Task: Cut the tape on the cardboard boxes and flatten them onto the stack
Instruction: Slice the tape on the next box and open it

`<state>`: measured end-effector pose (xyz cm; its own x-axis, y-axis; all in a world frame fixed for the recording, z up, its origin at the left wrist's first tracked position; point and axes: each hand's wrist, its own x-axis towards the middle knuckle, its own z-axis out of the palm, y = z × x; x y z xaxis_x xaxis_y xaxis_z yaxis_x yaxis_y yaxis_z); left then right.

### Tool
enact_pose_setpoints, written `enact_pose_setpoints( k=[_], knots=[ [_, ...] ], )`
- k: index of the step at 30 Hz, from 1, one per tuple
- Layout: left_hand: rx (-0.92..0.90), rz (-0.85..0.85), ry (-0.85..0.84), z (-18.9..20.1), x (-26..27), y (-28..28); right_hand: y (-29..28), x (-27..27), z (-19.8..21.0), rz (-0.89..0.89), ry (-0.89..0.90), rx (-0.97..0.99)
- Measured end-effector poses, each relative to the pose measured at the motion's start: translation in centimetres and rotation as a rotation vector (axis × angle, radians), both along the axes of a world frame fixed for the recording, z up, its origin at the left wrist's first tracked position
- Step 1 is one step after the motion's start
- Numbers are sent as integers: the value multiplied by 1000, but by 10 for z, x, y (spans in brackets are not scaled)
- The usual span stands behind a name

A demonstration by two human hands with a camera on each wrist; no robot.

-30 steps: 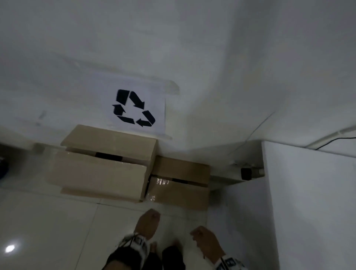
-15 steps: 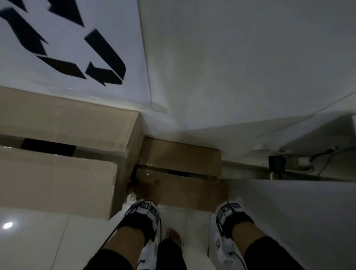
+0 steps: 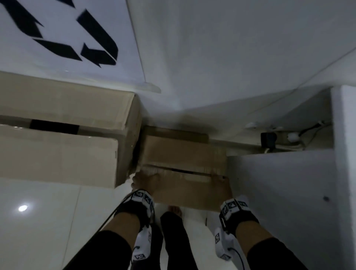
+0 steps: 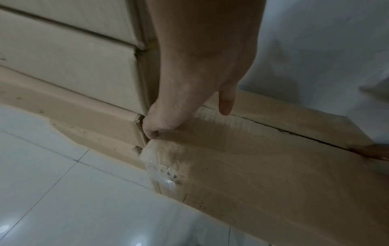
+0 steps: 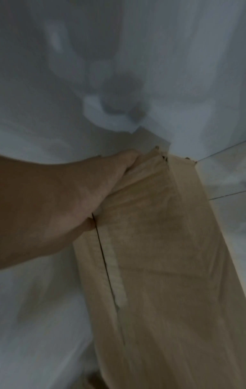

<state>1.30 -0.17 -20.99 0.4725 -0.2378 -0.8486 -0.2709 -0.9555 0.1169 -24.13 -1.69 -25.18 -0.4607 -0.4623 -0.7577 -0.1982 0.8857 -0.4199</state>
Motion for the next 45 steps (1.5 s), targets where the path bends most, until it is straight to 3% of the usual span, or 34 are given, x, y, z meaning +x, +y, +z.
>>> enact_pose_setpoints(
  k=[4,9,12,14,18,25,31,34,38,41,45],
  knots=[
    [60,-28,23,72,-8,50,55,-17,52,80,24,60],
    [12,6,83,152,3,99,84,-3,173,177,10,57],
    [-67,65,110,197,15,125,108,-5,215,188,17,44],
    [-152,101,154,224,26,142,120,-12,233,213,5,24],
    [-325,105,231,270,42,176,135,-2,324,243,-75,-52],
    [-751,201,105,365,27,218,161,-16,393,242,-172,-313],
    [-1008,110,-78,443,-7,239,180,-79,458,363,-177,-551],
    [-1162,-14,-58,481,-43,245,191,-127,491,365,-216,-740],
    [-1231,-58,131,507,-111,241,207,-197,523,221,-358,-814],
    [-1192,-37,451,520,-170,228,219,-249,542,88,-444,-849],
    [-1052,257,892,542,-242,205,245,-305,550,20,-376,-992]
  ],
)
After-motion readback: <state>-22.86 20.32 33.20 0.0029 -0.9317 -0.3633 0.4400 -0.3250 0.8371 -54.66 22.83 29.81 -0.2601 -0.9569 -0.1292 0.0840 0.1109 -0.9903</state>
